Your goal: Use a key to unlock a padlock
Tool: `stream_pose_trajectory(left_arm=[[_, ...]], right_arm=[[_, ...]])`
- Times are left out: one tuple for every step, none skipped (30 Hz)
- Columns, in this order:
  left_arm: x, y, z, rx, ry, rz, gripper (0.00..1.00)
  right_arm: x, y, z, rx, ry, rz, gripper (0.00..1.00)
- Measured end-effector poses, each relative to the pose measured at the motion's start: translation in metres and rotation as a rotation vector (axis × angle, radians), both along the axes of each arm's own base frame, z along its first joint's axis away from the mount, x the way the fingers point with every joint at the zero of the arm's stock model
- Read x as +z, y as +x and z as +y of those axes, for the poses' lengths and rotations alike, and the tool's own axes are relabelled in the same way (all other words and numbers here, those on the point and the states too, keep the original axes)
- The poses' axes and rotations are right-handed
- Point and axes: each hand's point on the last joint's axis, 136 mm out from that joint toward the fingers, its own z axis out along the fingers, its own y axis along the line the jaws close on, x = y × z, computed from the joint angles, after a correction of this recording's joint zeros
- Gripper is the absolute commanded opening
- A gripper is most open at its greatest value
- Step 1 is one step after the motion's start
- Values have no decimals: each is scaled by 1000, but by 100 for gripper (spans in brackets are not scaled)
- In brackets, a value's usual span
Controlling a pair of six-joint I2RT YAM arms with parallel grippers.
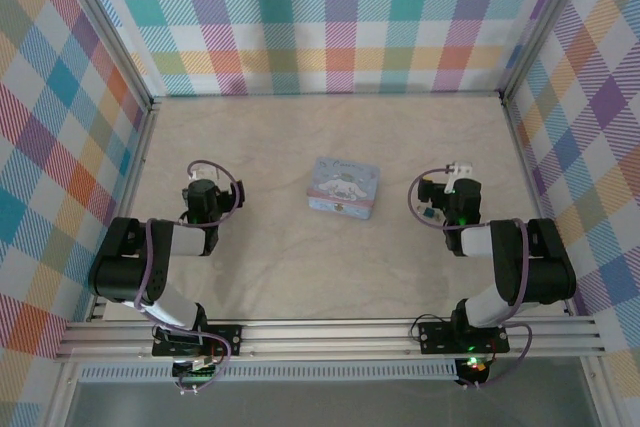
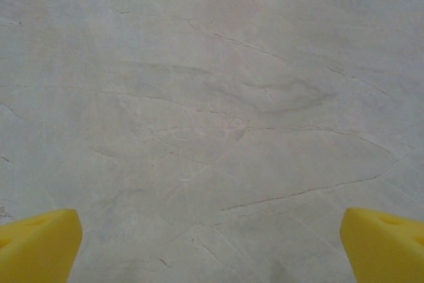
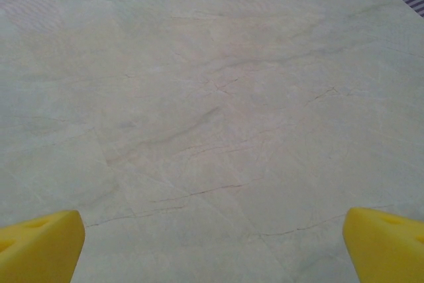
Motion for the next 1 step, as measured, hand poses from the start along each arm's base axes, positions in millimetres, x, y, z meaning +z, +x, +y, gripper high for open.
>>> stream_pose_trajectory(left_arm=[[1, 0, 0, 0, 0, -4, 100]], right_arm=[[0, 0, 0, 2, 1, -1, 100]])
